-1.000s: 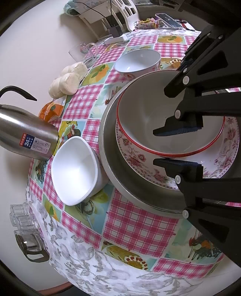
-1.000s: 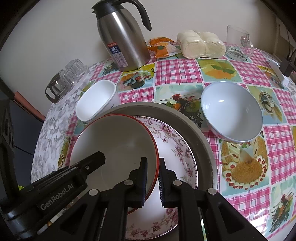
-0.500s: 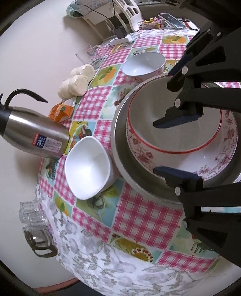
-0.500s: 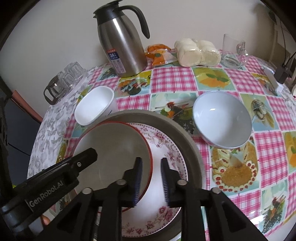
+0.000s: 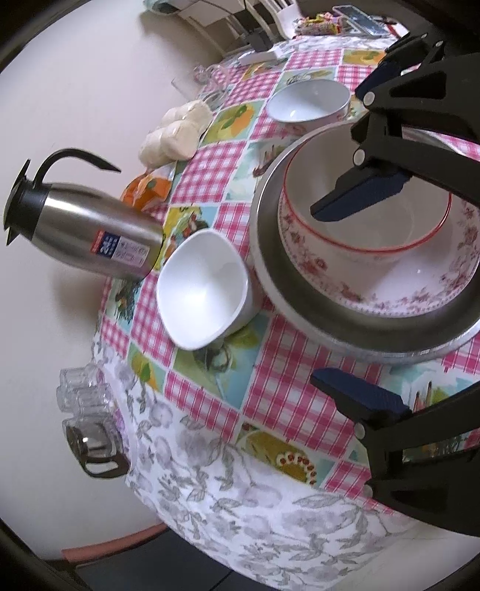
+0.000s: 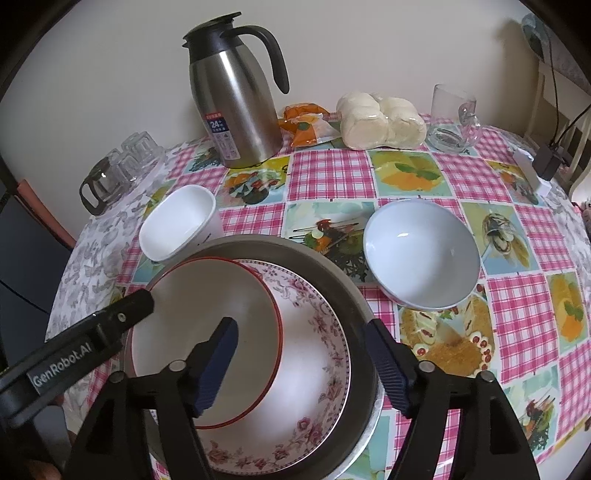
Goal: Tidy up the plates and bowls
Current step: 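Open both tools and release the red-rimmed bowl, then move both tools toward the white square bowl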
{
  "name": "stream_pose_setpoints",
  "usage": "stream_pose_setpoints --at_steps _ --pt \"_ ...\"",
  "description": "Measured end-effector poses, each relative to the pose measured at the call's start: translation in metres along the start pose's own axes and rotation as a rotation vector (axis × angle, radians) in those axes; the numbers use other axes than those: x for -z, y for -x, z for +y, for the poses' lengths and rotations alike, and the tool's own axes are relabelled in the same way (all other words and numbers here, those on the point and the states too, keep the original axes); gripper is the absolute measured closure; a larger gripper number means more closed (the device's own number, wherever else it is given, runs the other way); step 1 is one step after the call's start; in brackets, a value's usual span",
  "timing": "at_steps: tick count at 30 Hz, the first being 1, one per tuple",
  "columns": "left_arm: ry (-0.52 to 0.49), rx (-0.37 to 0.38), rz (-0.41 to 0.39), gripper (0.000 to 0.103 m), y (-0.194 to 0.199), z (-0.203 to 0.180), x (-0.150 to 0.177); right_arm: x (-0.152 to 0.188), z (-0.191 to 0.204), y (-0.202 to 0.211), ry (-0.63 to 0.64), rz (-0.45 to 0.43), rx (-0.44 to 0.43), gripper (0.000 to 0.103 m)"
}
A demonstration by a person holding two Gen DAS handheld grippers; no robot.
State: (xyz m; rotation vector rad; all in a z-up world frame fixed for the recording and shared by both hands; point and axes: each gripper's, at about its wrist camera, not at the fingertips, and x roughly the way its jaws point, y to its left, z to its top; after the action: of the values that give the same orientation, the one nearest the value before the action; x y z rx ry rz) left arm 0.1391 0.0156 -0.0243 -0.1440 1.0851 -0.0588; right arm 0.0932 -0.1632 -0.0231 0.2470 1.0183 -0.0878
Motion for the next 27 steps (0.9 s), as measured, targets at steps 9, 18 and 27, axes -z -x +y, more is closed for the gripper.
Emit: stream_pose_setpoints --at_steps 9,18,27 --pt "0.019 -0.057 -0.023 0.012 -0.002 0.010 -0.002 -0.001 -0.004 0.000 -0.008 -0.006 0.014 0.012" --pt "0.042 -0.075 -0.042 0.011 0.001 0.014 -0.003 -0.001 -0.005 0.001 -0.003 -0.018 0.019 0.001" --pt "0.057 -0.084 -0.075 0.007 0.005 0.020 -0.006 -0.001 -0.006 0.003 0.013 -0.032 0.029 0.000"
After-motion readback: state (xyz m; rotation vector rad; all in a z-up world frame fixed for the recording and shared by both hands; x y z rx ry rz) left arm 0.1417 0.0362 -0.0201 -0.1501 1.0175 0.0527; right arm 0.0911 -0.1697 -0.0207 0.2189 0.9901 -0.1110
